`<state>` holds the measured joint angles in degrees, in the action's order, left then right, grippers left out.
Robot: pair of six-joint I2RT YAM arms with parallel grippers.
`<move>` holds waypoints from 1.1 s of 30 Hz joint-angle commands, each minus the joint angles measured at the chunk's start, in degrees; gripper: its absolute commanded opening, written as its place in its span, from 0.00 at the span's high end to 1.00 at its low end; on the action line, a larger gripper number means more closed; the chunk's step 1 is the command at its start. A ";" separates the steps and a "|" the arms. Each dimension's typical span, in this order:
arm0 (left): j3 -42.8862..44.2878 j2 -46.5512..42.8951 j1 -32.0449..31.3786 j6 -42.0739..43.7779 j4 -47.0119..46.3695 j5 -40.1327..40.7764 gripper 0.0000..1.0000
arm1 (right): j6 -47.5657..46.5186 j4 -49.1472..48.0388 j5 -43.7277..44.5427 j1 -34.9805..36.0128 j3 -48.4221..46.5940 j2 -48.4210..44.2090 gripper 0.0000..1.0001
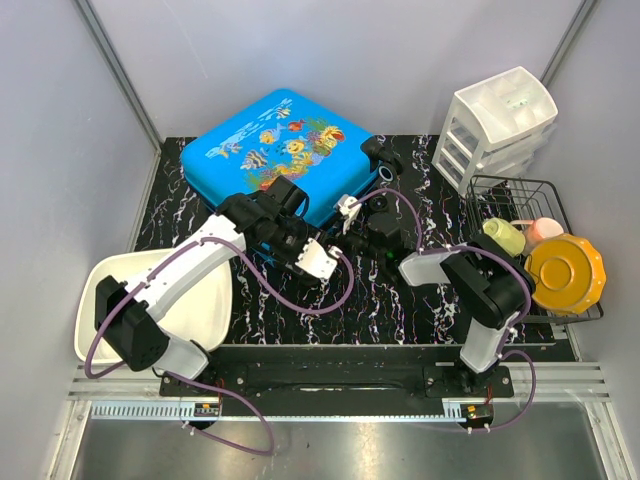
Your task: Open, take out, and arrange the luggage
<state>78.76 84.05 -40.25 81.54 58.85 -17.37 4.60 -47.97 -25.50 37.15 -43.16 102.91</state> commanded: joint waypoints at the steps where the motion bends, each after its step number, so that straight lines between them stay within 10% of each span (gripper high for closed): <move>1: -1.94 -0.12 0.08 0.38 3.37 -1.36 0.79 | -3.98 1.98 6.23 1.09 -0.44 -4.91 1.00; 4: -2.47 -0.20 0.00 -1.20 4.34 -1.27 1.00 | -7.05 4.97 13.08 -0.67 0.00 -6.93 1.00; 12: -3.97 -1.00 2.19 -1.99 7.42 -2.58 1.00 | -8.32 10.69 9.38 -22.87 -8.94 -1.32 1.00; 33: -11.00 -8.11 7.28 -0.42 13.21 0.84 1.00 | -12.95 13.24 2.90 -23.61 -8.53 -6.31 1.00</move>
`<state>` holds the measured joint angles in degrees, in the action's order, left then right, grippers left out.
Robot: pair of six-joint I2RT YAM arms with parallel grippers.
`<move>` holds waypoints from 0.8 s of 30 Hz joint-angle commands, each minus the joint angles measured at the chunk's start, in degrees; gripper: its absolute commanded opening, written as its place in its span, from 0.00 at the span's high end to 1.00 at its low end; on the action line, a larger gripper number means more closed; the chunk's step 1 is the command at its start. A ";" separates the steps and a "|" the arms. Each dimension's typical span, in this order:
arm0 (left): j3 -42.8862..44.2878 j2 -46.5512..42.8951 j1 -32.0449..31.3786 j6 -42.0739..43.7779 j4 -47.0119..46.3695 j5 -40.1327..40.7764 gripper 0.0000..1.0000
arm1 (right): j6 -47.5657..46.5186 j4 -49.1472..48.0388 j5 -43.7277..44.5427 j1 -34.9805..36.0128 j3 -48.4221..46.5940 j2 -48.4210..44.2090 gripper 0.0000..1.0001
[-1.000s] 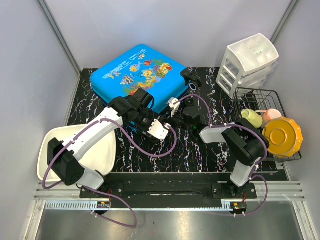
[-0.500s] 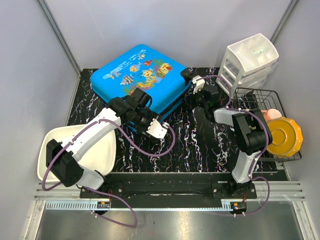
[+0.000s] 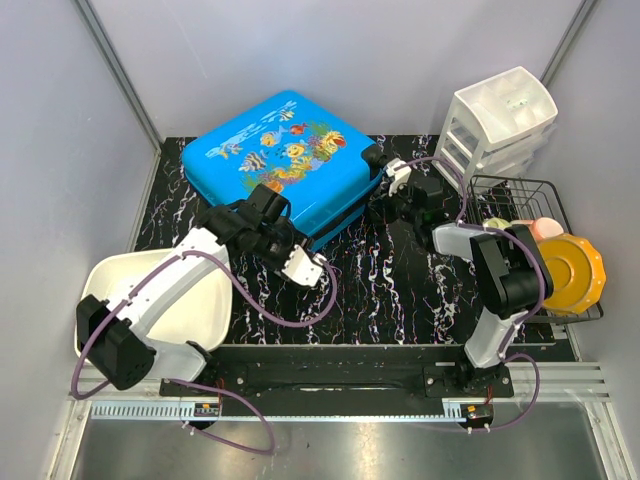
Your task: Open, take out, and arrange the luggage
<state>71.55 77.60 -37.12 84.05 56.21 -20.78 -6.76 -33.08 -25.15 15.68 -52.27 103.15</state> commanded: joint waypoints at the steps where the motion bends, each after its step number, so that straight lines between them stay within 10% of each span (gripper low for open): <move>1: -4.13 -2.36 4.69 -2.93 16.13 4.51 1.00 | -1.67 -1.38 3.17 -2.15 0.94 -7.08 1.00; 7: -4.31 -3.60 8.38 -1.96 16.74 6.36 1.00 | -3.52 -3.39 5.56 -7.22 2.70 -8.24 1.00; 24: -3.26 -1.67 12.95 1.64 17.36 7.06 1.00 | -4.31 -21.15 -21.77 -18.93 -13.89 12.58 1.00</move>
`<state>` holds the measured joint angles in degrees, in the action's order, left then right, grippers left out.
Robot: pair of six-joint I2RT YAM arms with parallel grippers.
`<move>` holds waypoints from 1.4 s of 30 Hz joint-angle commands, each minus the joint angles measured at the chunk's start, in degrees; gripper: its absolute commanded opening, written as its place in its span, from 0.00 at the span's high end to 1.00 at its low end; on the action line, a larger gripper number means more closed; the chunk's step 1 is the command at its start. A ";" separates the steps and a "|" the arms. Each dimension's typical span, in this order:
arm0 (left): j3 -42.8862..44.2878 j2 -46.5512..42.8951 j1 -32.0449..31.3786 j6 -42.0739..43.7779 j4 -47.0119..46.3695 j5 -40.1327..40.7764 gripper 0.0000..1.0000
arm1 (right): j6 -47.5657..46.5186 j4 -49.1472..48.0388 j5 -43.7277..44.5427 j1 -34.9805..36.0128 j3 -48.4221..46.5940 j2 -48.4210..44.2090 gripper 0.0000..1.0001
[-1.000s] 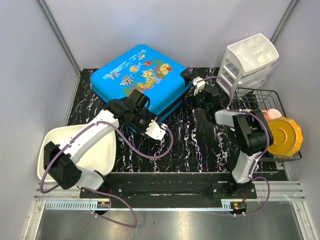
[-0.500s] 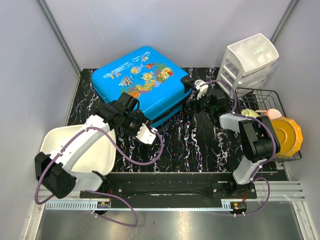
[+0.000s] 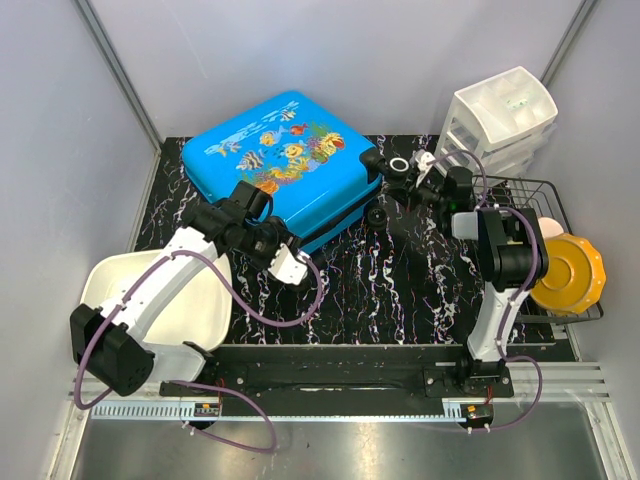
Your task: Open, take out, and arrange the luggage
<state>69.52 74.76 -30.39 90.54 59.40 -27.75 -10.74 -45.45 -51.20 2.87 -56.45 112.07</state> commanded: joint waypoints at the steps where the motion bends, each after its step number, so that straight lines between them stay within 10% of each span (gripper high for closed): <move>1: -1.22 1.44 6.22 -4.76 14.26 14.12 1.00 | -0.33 -8.52 3.40 -6.13 -11.04 4.55 1.00; 23: -1.14 5.83 6.93 -1.16 15.14 13.34 1.00 | 7.40 -3.06 -6.46 0.11 -55.32 34.95 1.00; 34: -1.58 6.19 6.84 -0.28 15.23 11.66 1.00 | 12.49 0.36 4.17 5.21 -75.73 48.41 0.86; 37: -1.05 4.70 6.84 -3.25 11.63 10.79 0.79 | 12.86 3.61 6.63 5.04 -74.70 46.06 0.66; 38: -0.53 4.43 6.84 -6.66 10.31 10.78 0.53 | 11.46 3.88 7.07 4.60 -69.99 44.13 0.59; 42: 4.82 2.68 6.92 -13.89 6.18 10.44 0.06 | 5.21 6.33 7.69 3.11 -56.08 30.27 0.33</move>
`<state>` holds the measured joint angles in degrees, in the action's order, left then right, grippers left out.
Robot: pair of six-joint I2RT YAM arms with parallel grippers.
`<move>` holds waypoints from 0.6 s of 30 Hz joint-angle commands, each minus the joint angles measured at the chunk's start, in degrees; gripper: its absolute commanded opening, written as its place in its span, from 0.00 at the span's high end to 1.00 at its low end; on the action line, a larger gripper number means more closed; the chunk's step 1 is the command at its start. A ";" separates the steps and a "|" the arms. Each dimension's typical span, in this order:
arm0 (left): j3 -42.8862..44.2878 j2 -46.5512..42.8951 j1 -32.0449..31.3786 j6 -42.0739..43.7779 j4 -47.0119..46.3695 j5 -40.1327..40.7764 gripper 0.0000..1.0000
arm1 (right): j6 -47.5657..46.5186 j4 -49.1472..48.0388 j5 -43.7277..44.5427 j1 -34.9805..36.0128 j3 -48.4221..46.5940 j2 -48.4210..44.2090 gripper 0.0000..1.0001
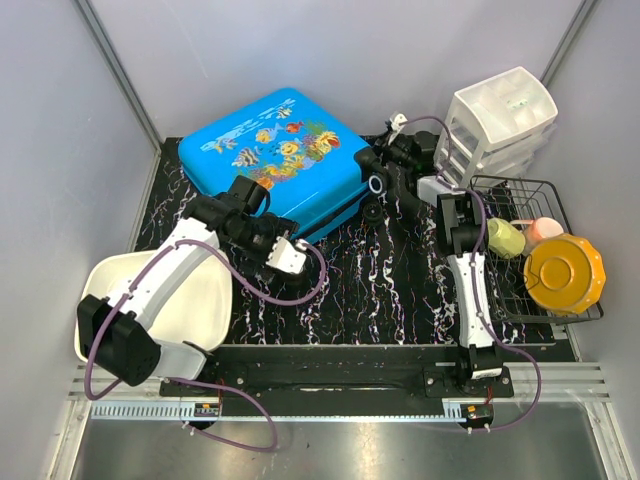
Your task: Open, take out, and arrange the luggage
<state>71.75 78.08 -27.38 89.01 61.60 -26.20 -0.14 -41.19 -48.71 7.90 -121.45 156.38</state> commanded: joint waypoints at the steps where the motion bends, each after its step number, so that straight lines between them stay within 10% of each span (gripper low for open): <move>1: 3.39 -1.26 3.91 -13.76 3.27 8.45 0.01 | -5.92 2.95 5.46 -2.36 11.30 -16.26 0.23; 12: 5.17 -14.78 5.22 -47.93 -14.39 9.49 0.01 | -15.15 43.61 17.76 -3.95 23.89 -41.31 0.05; 18: 2.96 -18.67 15.75 -73.34 -23.89 9.59 0.01 | -16.12 63.66 20.07 -5.26 20.30 -48.35 0.03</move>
<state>75.35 60.69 -18.26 37.32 47.35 -17.89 -14.66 3.97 -31.40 3.29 -98.04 111.44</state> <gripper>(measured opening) 0.988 0.963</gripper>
